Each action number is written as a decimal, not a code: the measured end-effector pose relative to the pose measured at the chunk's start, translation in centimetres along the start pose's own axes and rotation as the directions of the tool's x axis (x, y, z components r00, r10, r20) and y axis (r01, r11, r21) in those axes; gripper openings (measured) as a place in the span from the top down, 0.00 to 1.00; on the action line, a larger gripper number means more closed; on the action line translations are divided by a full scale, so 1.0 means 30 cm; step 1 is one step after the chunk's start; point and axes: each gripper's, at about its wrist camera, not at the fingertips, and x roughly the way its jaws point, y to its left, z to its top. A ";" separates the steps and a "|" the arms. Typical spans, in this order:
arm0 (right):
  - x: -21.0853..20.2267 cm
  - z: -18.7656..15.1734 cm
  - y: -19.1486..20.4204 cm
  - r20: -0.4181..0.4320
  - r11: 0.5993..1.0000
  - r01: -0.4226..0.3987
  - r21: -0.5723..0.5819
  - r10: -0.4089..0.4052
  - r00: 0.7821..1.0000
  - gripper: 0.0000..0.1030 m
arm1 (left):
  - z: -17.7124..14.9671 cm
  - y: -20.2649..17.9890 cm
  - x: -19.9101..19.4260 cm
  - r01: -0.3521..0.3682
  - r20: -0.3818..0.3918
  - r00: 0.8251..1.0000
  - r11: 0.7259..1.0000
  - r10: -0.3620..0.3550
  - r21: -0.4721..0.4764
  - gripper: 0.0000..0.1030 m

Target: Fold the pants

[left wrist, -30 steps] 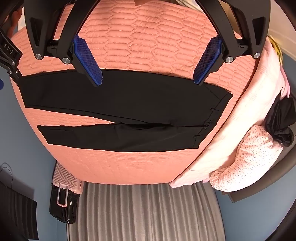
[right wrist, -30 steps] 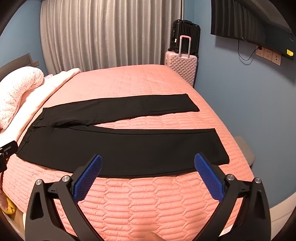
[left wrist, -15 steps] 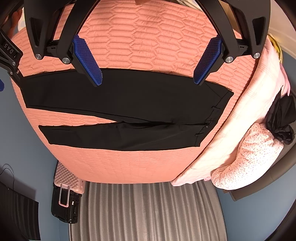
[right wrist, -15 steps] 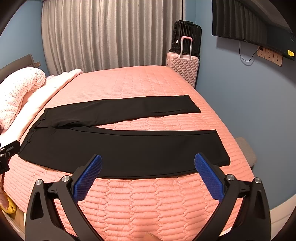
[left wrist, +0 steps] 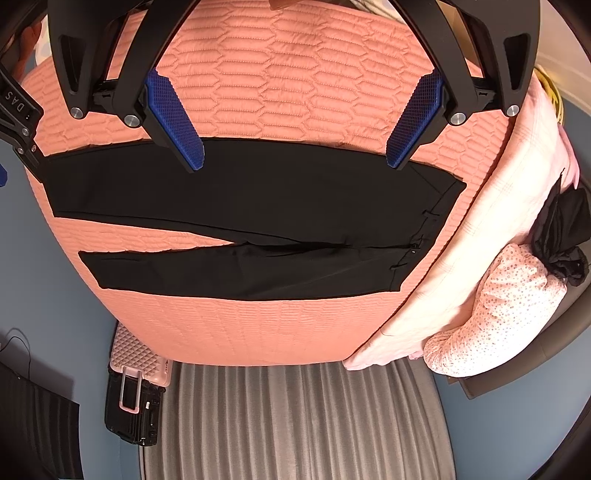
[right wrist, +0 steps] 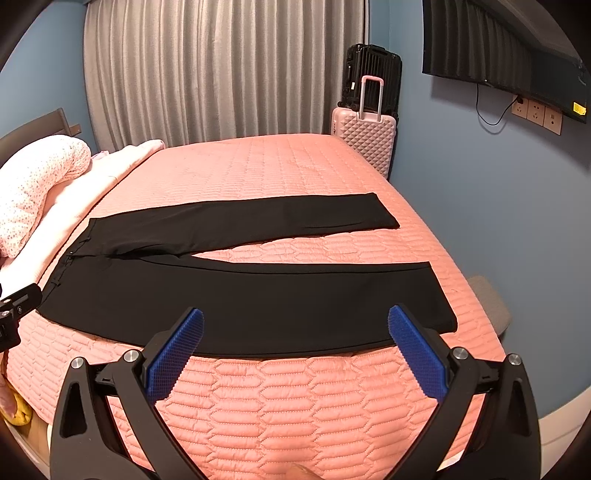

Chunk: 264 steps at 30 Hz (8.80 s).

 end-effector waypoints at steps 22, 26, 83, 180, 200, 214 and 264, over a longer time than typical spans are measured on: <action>-0.007 0.003 -0.008 0.011 1.000 -0.004 0.001 0.004 1.000 0.04 | 0.003 -0.007 -0.019 0.001 0.013 1.000 1.000 -0.001 0.012 0.05; -0.007 0.004 -0.007 0.013 1.000 -0.004 0.000 0.004 1.000 0.04 | 0.004 -0.008 -0.022 -0.002 0.015 1.000 1.000 0.002 0.012 0.05; 0.000 0.006 0.055 -0.010 0.873 0.338 0.351 -0.358 0.934 0.04 | 0.088 -0.269 -0.048 -0.034 0.022 0.999 0.984 0.038 -0.173 0.05; 1.690 0.595 -0.638 -0.217 0.977 -0.190 -0.101 0.165 0.962 0.91 | 0.783 1.037 1.588 -0.033 -0.160 0.987 0.971 -0.006 -0.238 0.92; 0.774 0.076 -0.801 -0.302 0.902 -0.269 -0.336 0.168 0.939 0.83 | 0.070 1.171 0.668 0.062 -0.158 0.985 0.996 -0.072 -0.070 0.89; 0.494 -0.158 -1.038 -0.195 0.993 -0.061 0.098 0.079 0.978 0.19 | -0.201 1.312 0.581 -0.220 -0.200 0.963 0.953 0.179 -0.208 0.85; 0.949 0.063 -0.859 -0.376 0.985 -0.163 -0.059 0.129 0.917 0.79 | -0.060 -0.124 0.577 -0.049 -0.104 0.991 0.945 0.087 0.322 0.29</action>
